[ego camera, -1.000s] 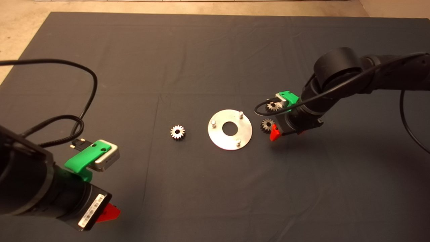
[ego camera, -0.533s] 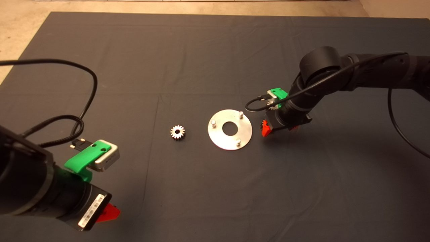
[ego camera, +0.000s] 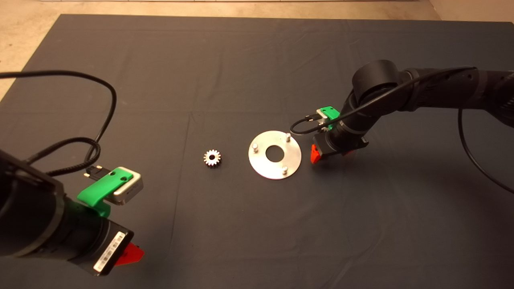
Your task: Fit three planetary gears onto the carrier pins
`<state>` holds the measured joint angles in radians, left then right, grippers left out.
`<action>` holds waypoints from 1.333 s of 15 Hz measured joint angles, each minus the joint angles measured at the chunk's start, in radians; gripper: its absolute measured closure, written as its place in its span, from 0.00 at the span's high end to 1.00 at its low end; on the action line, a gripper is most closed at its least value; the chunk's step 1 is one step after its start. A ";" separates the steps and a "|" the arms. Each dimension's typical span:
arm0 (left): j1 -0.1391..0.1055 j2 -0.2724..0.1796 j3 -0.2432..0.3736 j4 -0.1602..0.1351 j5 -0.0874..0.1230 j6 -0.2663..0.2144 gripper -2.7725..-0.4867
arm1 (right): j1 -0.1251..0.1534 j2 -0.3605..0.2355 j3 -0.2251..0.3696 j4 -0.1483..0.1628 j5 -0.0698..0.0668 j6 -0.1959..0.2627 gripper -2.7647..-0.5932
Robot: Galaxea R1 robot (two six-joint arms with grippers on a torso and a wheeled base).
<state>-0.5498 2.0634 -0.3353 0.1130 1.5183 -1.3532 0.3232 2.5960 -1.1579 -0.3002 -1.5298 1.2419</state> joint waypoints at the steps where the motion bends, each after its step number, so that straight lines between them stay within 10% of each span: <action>1: 0.000 0.000 0.000 0.000 0.000 0.000 0.61 | -0.003 0.001 -0.006 -0.006 0.000 -0.004 0.74; 20: 0.000 0.000 0.000 0.000 -0.001 0.000 0.61 | -0.027 0.048 -0.116 -0.044 0.012 -0.042 0.65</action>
<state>-0.5498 2.0634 -0.3353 0.1130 1.5172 -1.3528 0.2966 2.6436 -1.2734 -0.3443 -1.5179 1.2002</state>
